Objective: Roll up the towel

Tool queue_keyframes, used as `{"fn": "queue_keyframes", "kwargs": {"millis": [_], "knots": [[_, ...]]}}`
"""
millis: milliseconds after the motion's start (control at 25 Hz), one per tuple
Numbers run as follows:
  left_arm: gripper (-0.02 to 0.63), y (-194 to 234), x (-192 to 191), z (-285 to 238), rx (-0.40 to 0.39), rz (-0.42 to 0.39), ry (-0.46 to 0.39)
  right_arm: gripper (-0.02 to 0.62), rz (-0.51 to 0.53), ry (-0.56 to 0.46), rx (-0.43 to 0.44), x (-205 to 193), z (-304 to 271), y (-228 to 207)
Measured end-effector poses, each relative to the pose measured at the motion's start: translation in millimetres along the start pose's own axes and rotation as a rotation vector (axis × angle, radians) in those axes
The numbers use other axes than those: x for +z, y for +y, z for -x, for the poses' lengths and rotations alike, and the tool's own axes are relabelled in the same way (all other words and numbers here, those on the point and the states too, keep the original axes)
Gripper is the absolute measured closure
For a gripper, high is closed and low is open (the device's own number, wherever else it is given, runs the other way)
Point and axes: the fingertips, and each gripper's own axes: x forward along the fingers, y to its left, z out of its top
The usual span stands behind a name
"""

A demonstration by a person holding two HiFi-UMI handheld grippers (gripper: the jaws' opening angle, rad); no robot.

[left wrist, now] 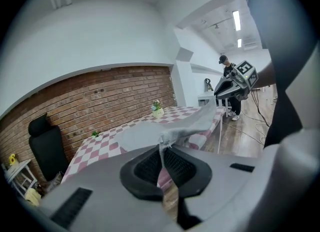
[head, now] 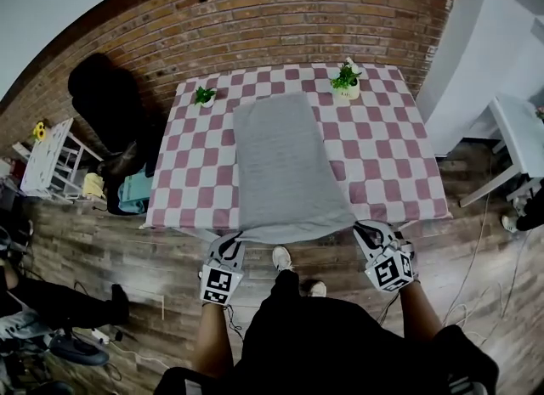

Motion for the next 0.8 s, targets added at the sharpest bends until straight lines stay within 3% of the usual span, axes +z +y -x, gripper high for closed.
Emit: {"fn": "queue_keyframes", "kwargs": {"millis": [200, 360, 800], "knots": [[0.601, -18.8, -10.6, 23.9, -0.001, 0.019, 0.013, 0.566, 0.004, -0.039, 0.035, -18.8, 15.4, 19.3], [0.600, -15.8, -14.4, 24.7, 0.022, 0.025, 0.010, 0.566, -0.007, -0.032, 0.042, -8.2, 15.5, 17.4], [0.600, 61.5, 6.0, -41.6, 0.074, 0.026, -0.002, 0.566, 0.015, -0.075, -0.062, 16.6, -76.1, -66.3]]}}
